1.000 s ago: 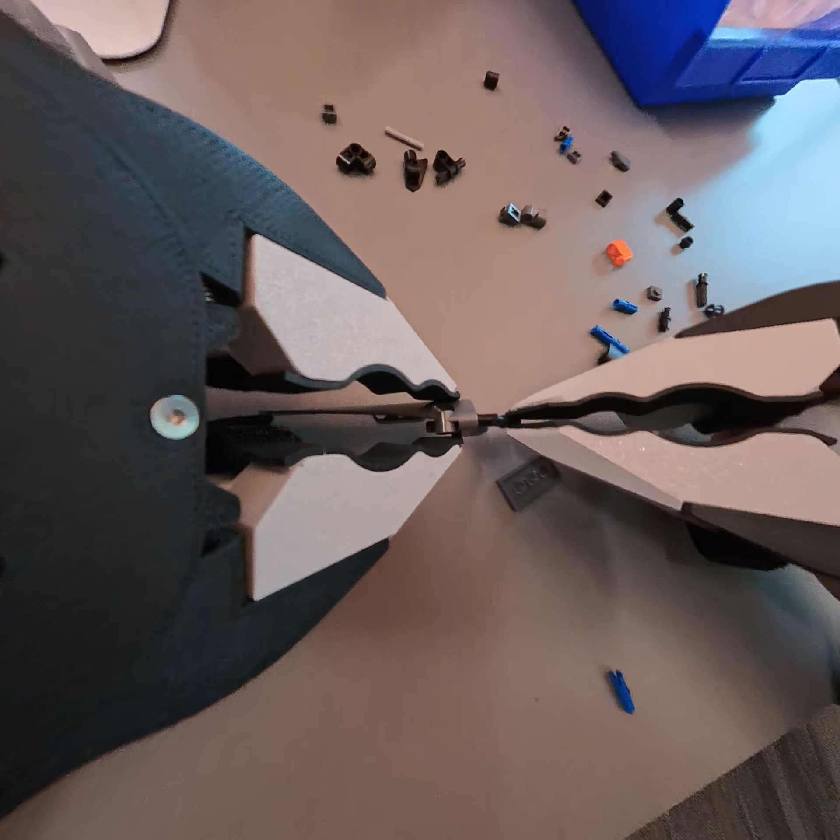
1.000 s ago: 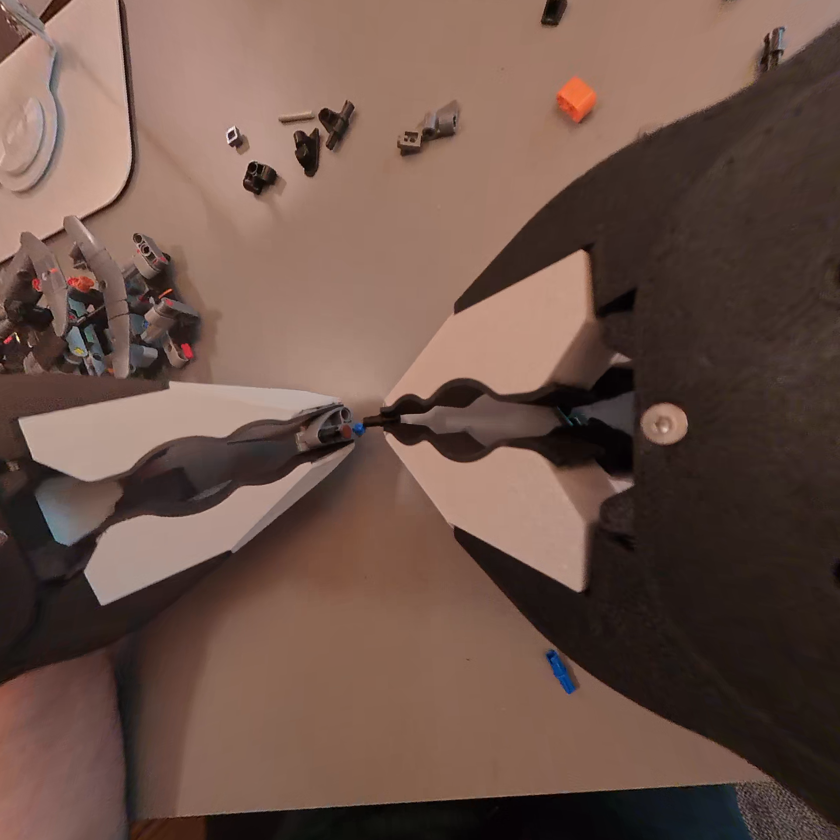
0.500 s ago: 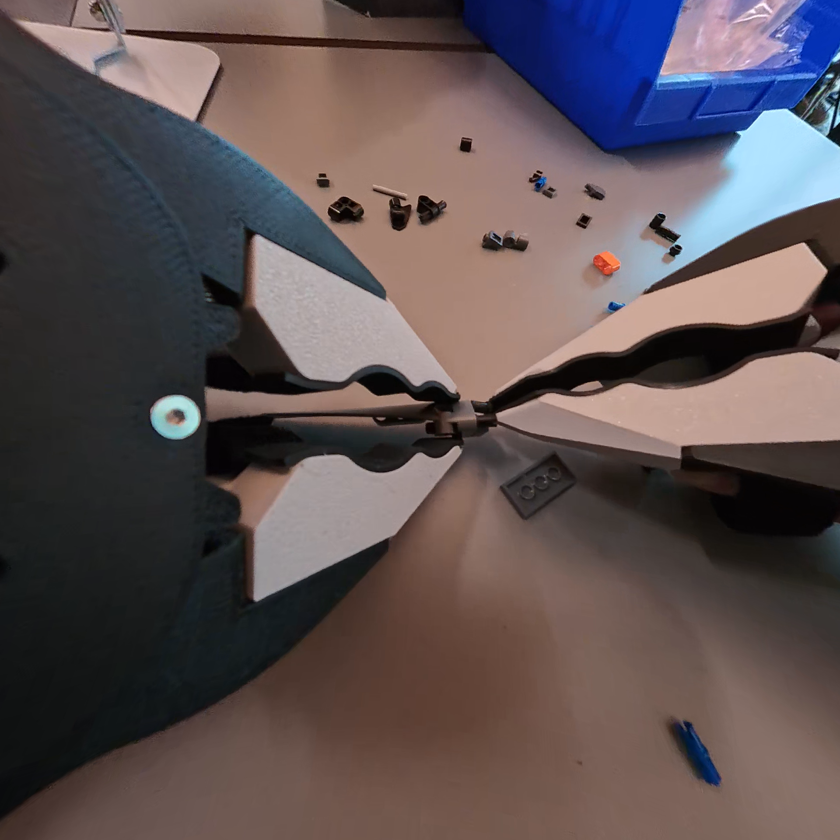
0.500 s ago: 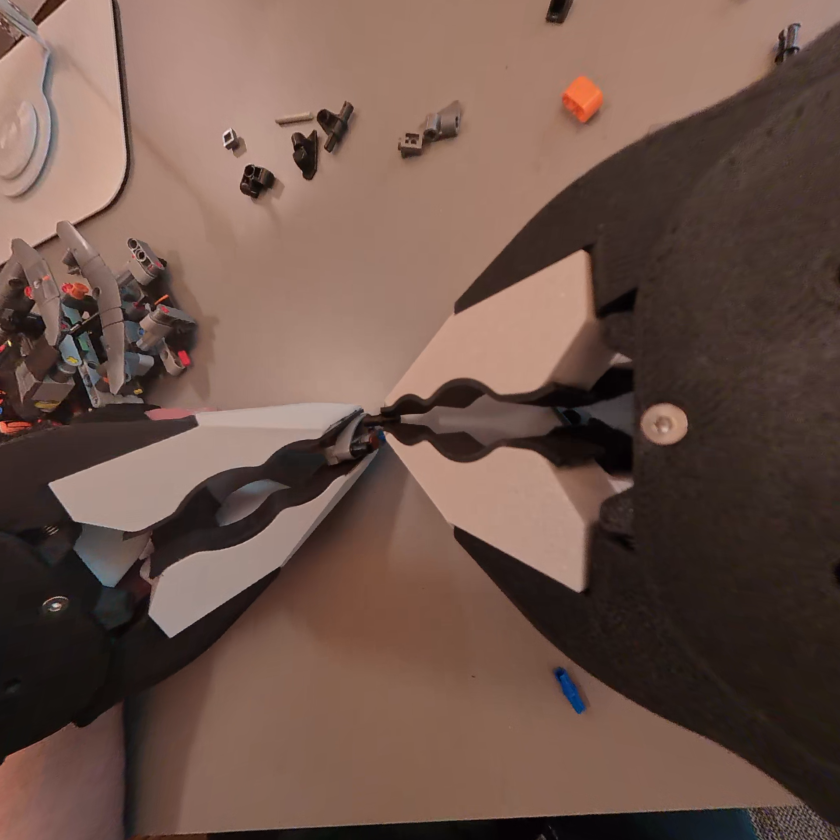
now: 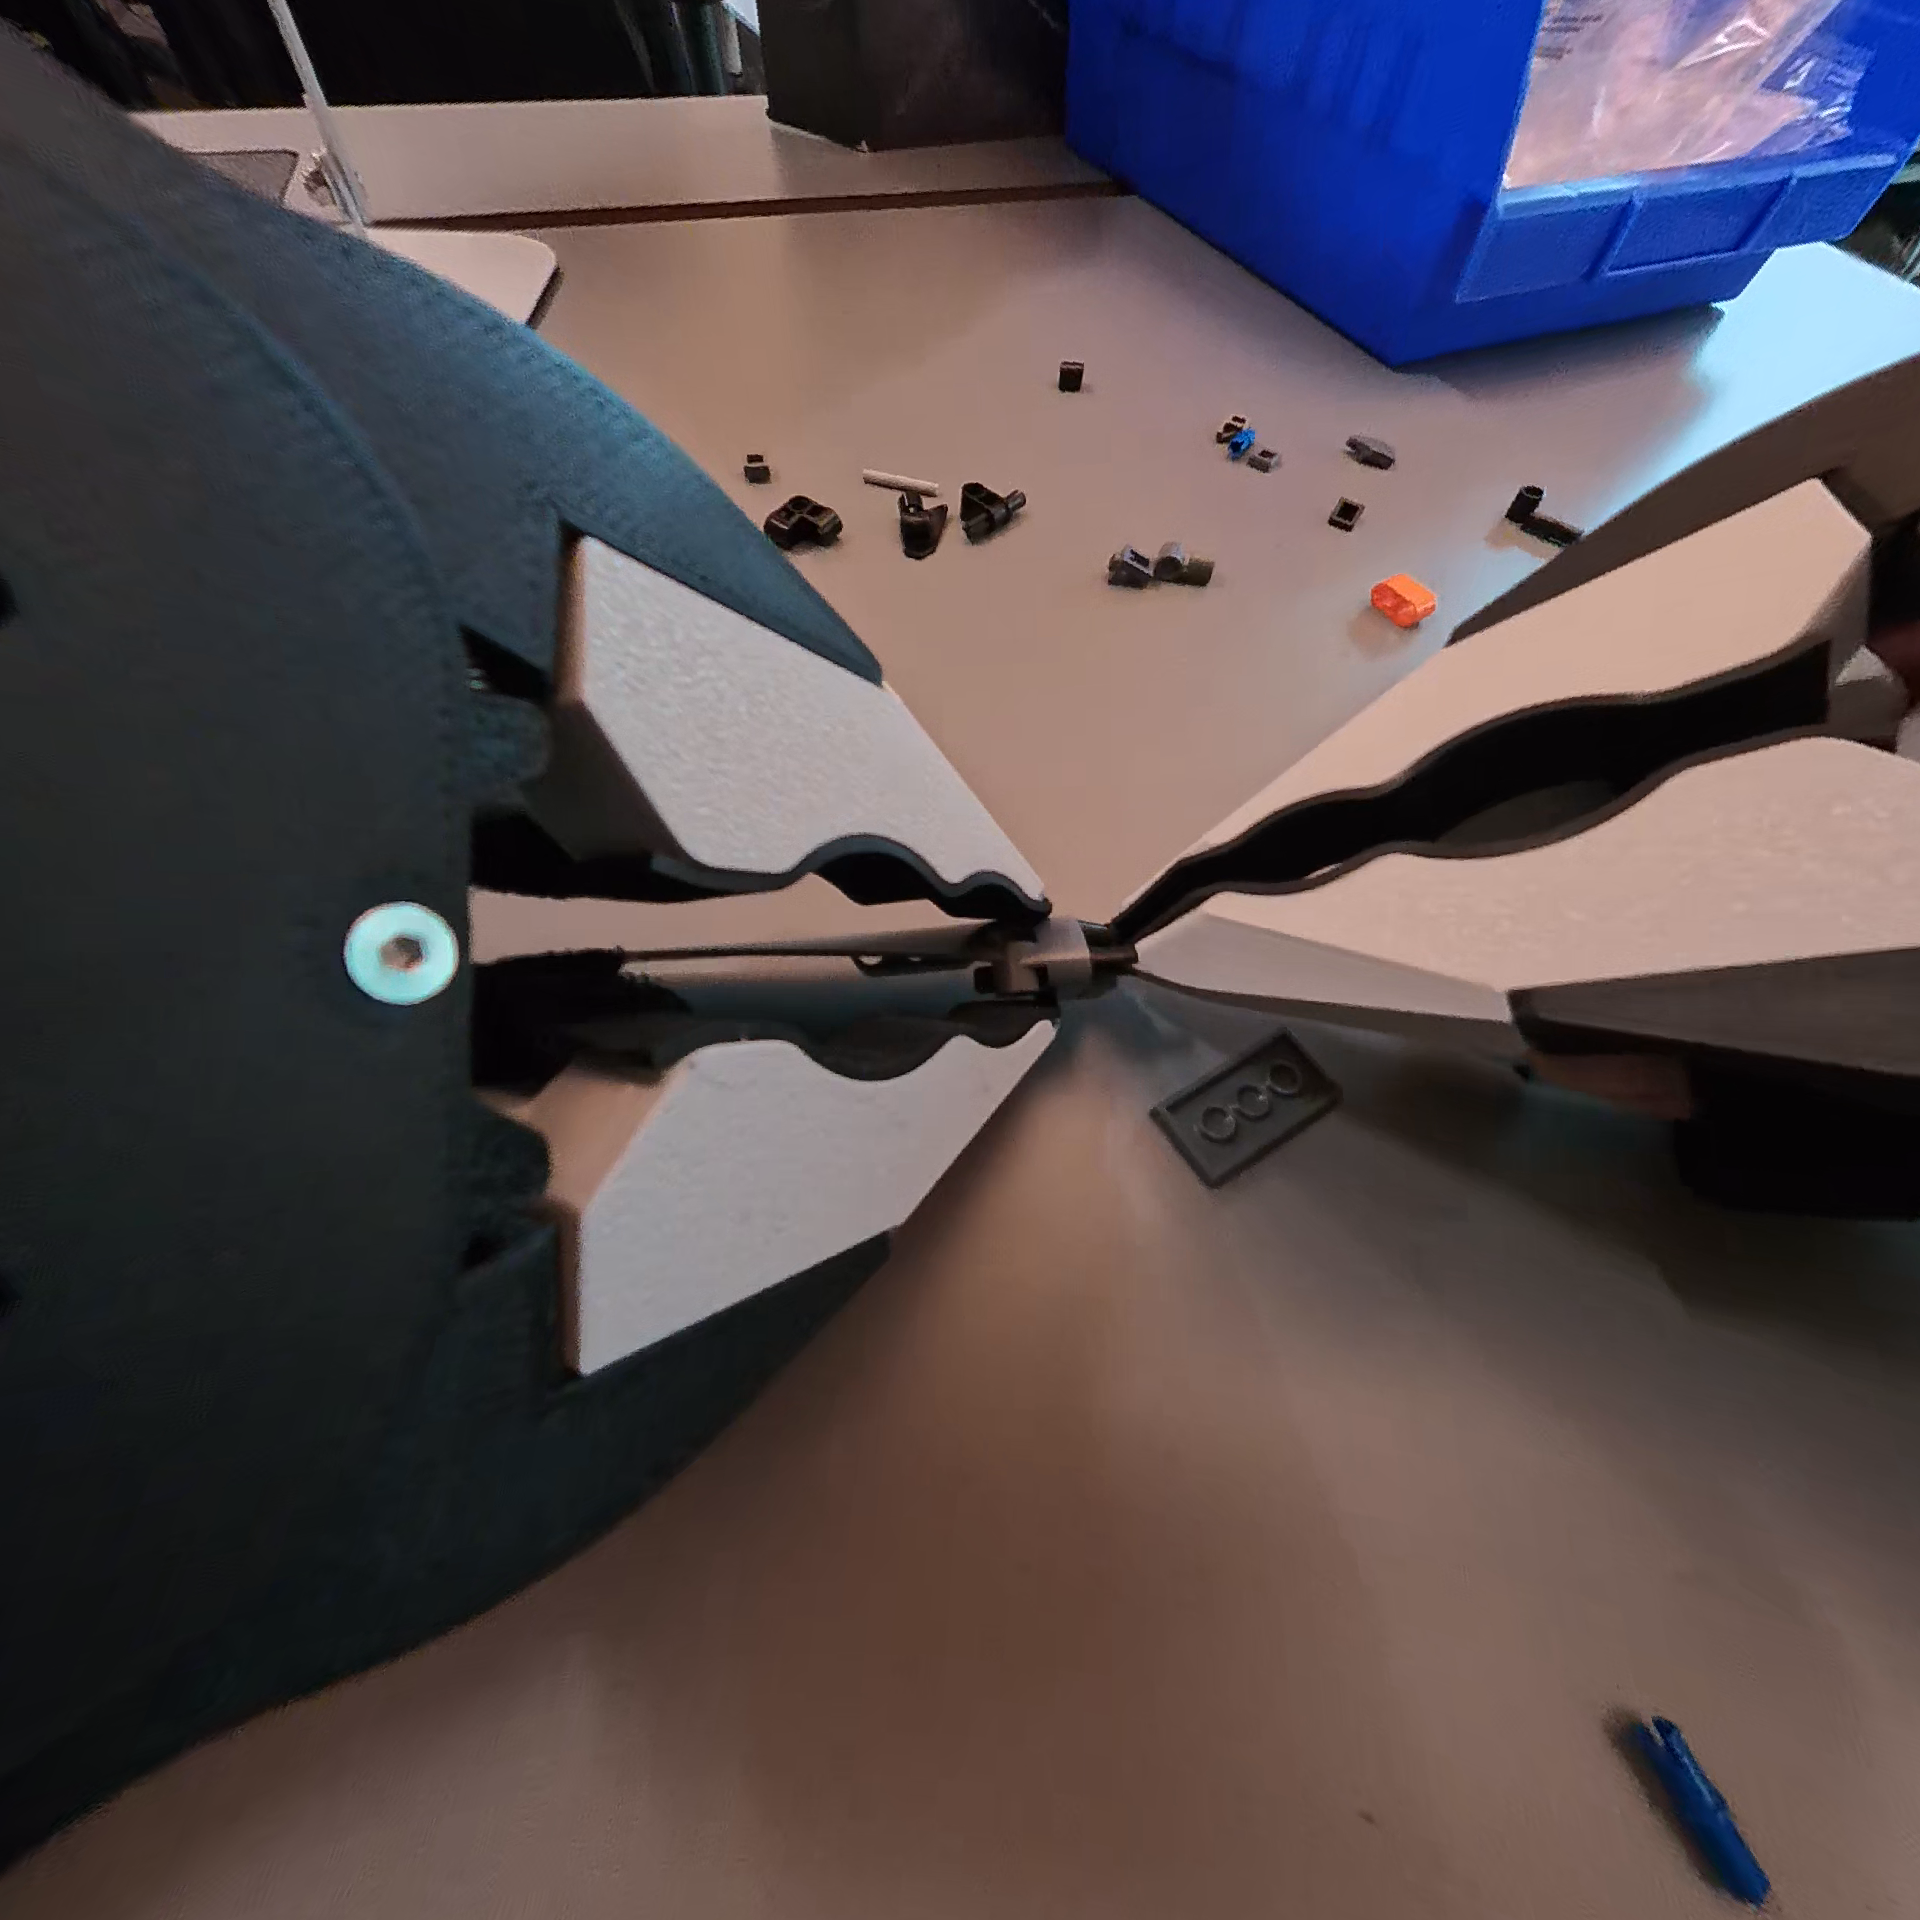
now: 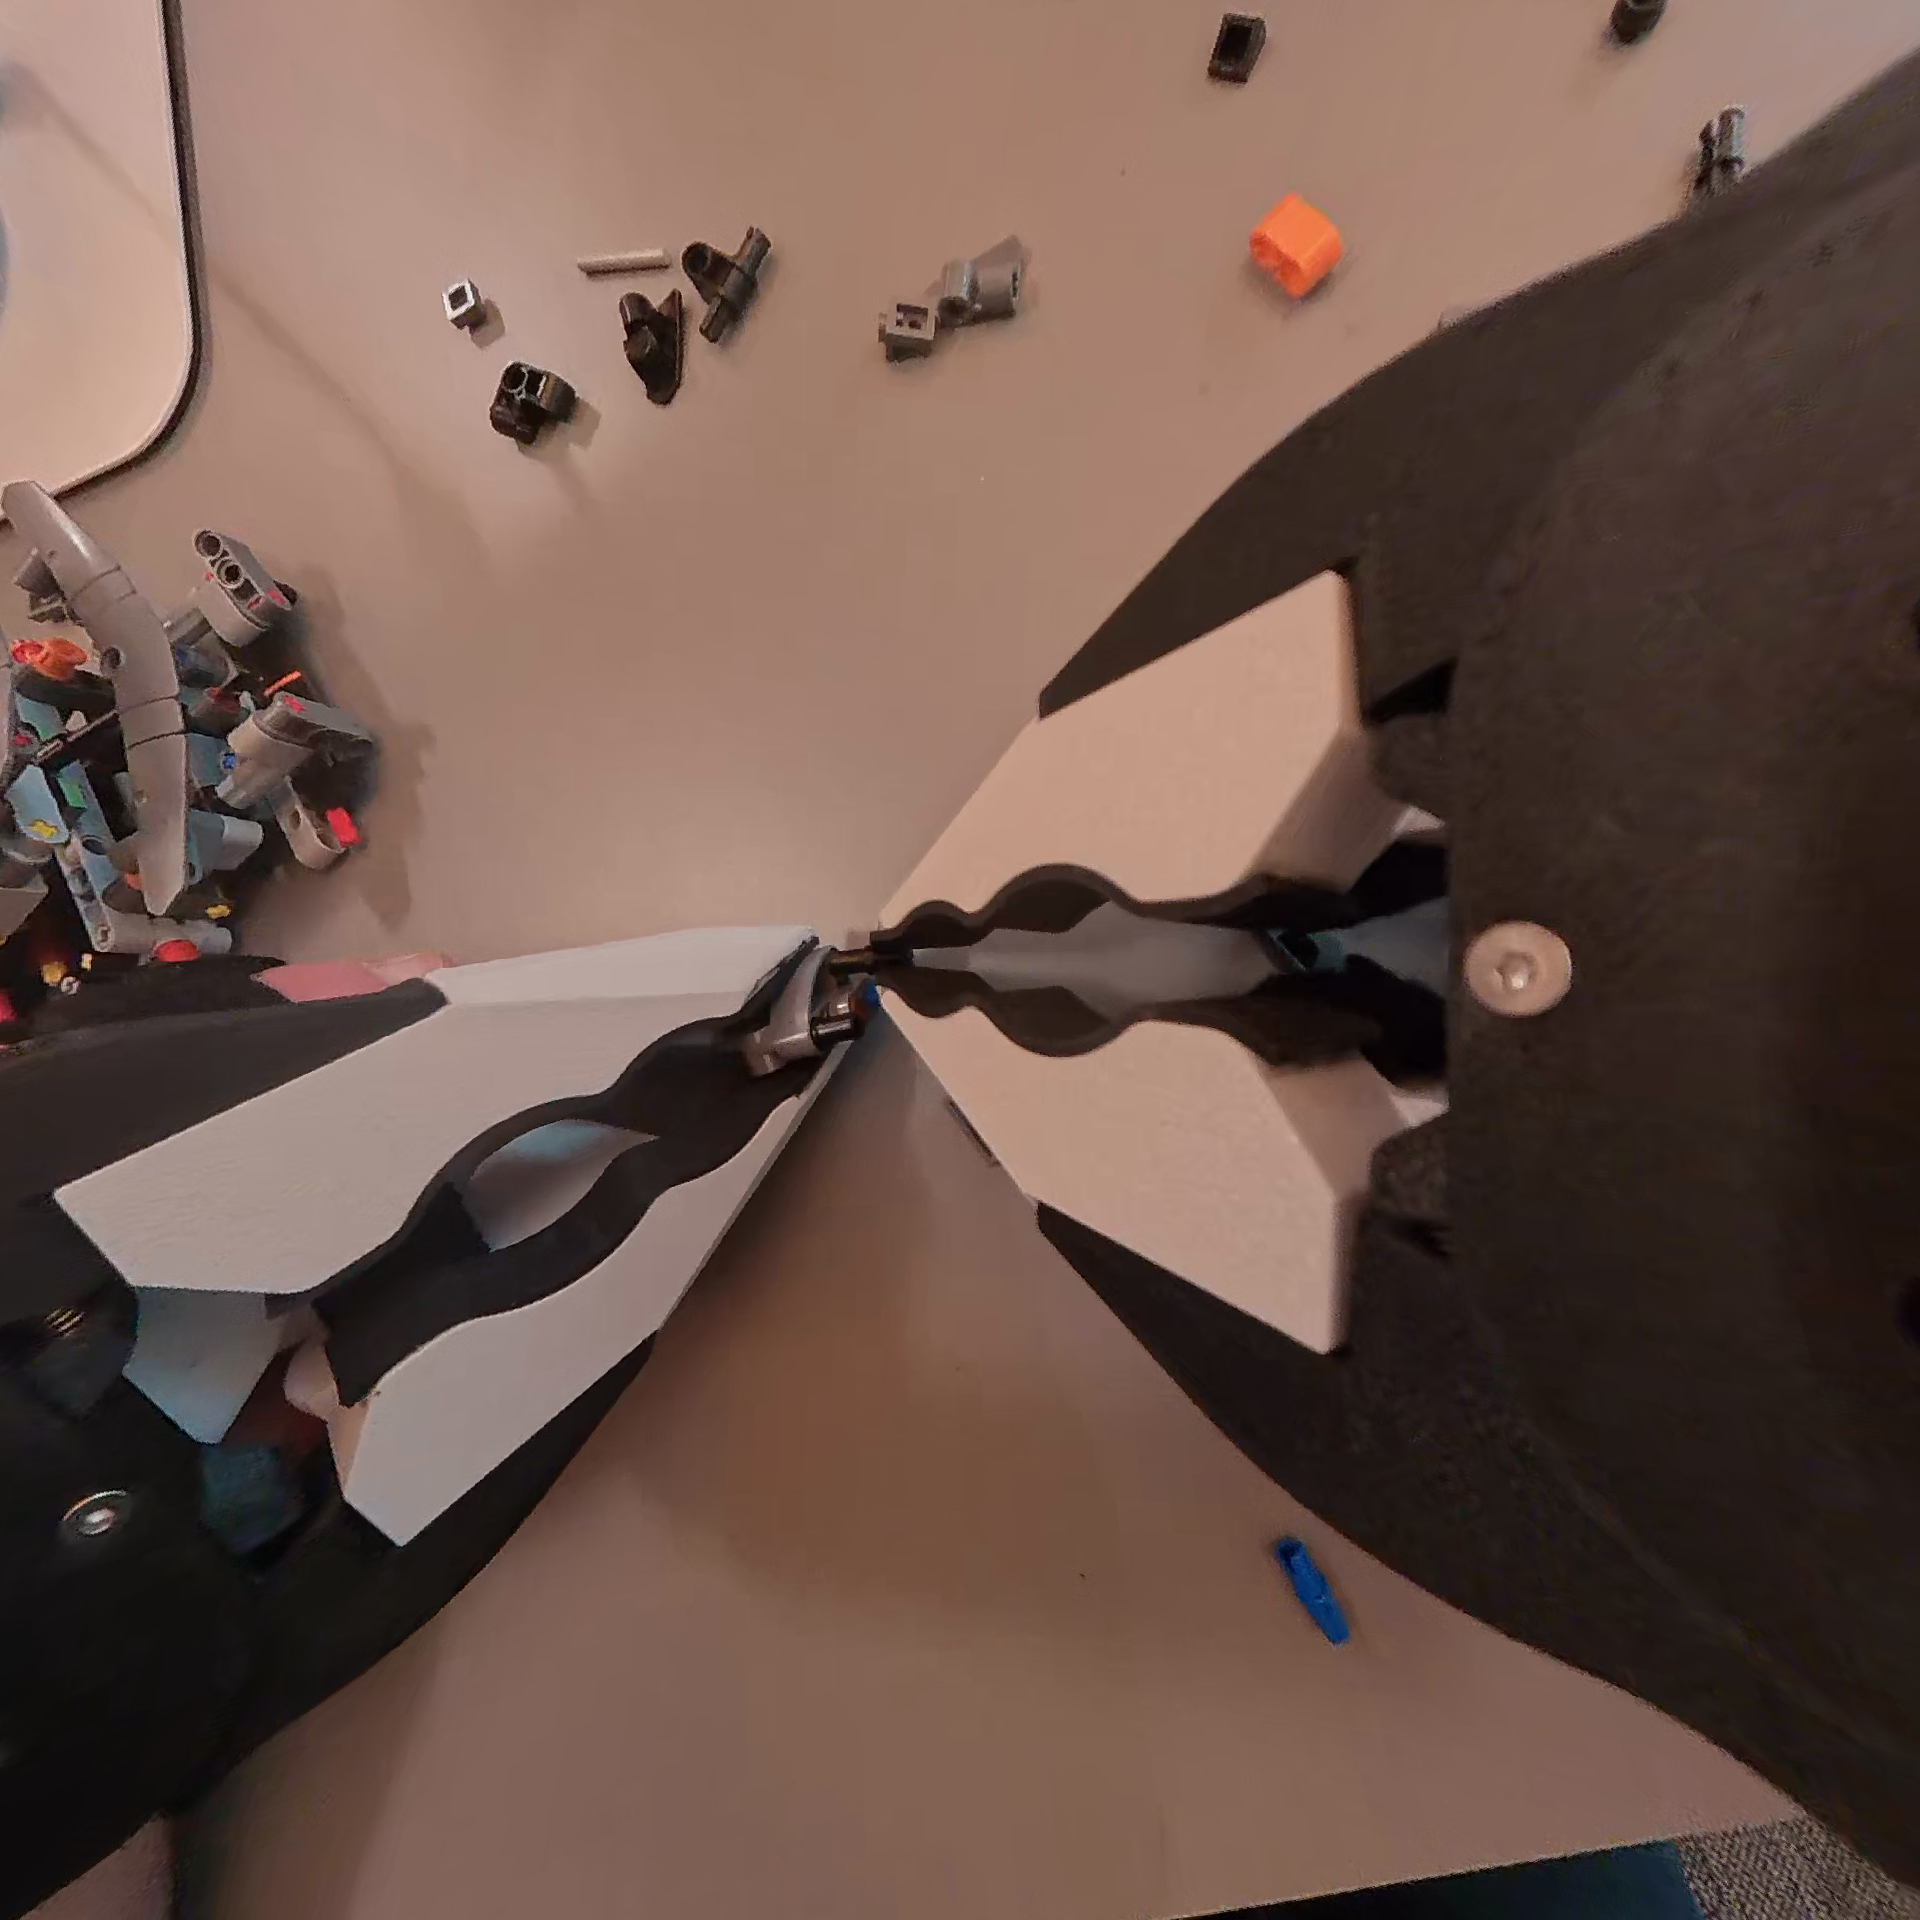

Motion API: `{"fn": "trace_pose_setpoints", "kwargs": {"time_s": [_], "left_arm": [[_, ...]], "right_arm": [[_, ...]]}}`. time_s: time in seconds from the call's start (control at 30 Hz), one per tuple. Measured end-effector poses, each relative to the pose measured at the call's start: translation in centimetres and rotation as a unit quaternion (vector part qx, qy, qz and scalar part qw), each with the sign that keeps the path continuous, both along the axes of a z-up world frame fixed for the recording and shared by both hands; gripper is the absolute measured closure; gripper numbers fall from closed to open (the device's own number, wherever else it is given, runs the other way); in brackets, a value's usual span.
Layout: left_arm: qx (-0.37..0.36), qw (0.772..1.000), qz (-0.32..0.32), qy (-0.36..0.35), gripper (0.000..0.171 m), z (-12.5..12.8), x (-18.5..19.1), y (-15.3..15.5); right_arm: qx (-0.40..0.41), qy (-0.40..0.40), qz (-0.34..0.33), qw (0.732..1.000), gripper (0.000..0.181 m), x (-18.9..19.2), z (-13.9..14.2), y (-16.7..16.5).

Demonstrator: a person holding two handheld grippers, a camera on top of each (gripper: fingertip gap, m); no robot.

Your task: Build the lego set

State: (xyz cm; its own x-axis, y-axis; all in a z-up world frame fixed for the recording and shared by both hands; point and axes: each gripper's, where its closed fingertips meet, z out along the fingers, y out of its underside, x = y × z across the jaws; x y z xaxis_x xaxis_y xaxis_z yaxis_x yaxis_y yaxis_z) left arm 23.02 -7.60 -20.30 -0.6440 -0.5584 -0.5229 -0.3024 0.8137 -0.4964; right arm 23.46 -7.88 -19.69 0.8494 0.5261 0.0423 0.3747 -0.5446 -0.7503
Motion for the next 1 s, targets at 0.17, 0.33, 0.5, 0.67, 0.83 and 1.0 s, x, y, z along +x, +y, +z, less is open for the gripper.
{"fn": "trace_pose_setpoints", "kwargs": {"time_s": [0.17, 0.33, 0.5, 0.67, 0.83, 1.0], "left_arm": [[0.019, 1.000, -0.003, -0.002, 0.158, 0.00, 0.06, -0.11], [0.032, 0.999, -0.001, -0.003, 0.158, 0.00, 0.16, -0.06], [0.036, 0.999, 0.001, -0.002, 0.158, 0.00, 0.13, 0.06], [0.035, 0.999, 0.002, -0.001, 0.158, -0.01, 0.13, 0.04], [0.034, 0.999, 0.004, 0.001, 0.158, -0.03, 0.14, 0.04], [0.031, 1.000, 0.005, 0.003, 0.158, -0.03, 0.14, 0.05]], "right_arm": [[-0.020, -0.012, 0.004, 1.000, 0.180, 0.08, -0.20, -0.21], [-0.051, -0.014, 0.014, 0.999, 0.180, 0.23, -0.24, -0.09], [-0.058, -0.010, 0.020, 0.998, 0.180, 0.15, -0.25, 0.07], [-0.053, 0.009, 0.033, 0.998, 0.181, 0.05, -0.20, 0.03], [-0.053, 0.009, 0.046, 0.997, 0.181, 0.03, -0.26, 0.08], [-0.046, 0.008, 0.058, 0.997, 0.181, 0.01, -0.23, 0.11]]}}
